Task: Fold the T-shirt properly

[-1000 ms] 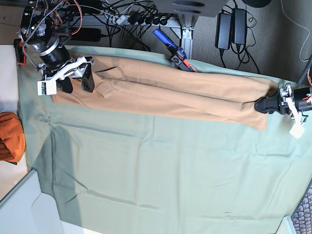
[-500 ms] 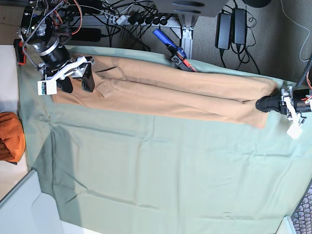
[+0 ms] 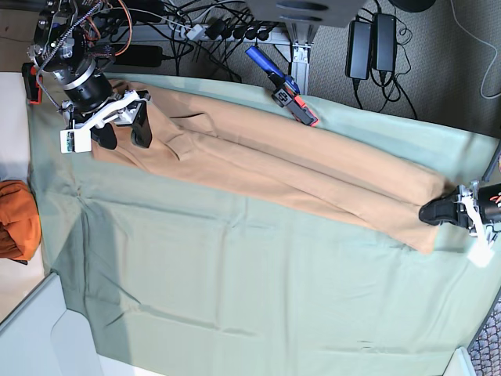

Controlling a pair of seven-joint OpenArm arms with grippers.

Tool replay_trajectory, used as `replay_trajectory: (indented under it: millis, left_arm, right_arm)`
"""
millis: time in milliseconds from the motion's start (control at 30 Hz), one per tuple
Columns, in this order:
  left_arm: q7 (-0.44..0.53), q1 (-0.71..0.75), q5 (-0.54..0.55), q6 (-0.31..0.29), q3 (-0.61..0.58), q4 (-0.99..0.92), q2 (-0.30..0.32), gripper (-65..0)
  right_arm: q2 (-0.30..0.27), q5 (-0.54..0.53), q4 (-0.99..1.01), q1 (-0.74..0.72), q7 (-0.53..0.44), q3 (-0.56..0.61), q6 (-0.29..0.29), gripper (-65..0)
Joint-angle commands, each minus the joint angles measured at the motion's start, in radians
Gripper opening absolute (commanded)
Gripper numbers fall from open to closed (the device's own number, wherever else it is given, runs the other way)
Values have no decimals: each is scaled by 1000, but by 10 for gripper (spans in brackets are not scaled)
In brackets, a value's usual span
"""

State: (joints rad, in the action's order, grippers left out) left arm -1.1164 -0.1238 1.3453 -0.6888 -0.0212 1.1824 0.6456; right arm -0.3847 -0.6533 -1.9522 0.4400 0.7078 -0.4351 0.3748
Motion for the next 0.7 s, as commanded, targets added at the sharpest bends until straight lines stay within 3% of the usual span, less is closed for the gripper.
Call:
replay_trajectory:
  millis: [0,467,667]
  left_arm:
    - [31,-32,0,-9,9,10,22,-650]
    - [219,-266,-284,-9,5,-137,19,-650]
    - [330,-384,-446,-9,-77,-230,19,-650]
  right_arm:
    - [-14,-5,-15,-2,-23,-11,93,-226]
    - [-14,-31,-16,-2,-22,-84,93,-226]
    - [-14,-67,-16,-2,1,-161,93,-226]
